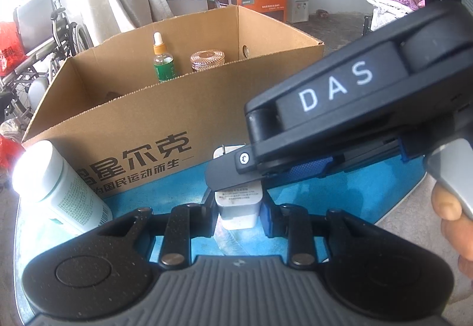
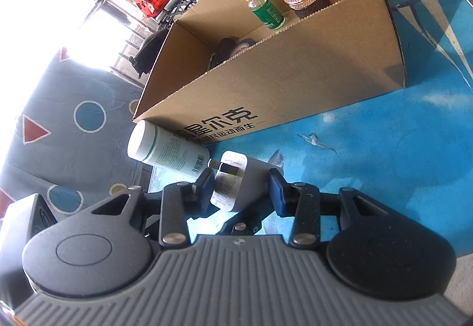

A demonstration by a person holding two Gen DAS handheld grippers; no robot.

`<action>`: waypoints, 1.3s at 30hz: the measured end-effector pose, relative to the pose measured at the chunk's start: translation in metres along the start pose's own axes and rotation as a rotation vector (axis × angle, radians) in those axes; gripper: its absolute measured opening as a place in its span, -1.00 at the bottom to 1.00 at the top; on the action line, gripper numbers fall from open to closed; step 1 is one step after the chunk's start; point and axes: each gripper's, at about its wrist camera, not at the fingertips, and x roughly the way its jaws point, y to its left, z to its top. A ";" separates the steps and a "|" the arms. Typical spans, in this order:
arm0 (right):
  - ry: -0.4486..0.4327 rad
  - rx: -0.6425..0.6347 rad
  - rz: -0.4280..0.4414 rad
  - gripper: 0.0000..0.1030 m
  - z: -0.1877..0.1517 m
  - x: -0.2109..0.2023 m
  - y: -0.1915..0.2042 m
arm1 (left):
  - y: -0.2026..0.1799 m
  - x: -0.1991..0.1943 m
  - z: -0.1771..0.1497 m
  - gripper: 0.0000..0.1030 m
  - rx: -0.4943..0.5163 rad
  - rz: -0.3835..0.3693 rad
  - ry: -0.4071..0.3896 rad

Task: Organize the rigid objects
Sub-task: 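Carry the white plug charger with the right gripper into the box and release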

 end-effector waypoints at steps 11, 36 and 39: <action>-0.089 -0.115 0.061 -0.25 0.006 -0.036 0.045 | 0.001 -0.055 0.018 -0.43 0.010 0.083 -0.125; 0.163 -0.133 -0.036 -0.23 0.197 0.080 0.026 | 0.104 0.105 0.149 -0.43 -0.283 -0.018 0.233; 0.202 -0.111 -0.042 -0.23 0.203 0.098 0.016 | 0.110 0.121 0.150 -0.43 -0.300 -0.013 0.272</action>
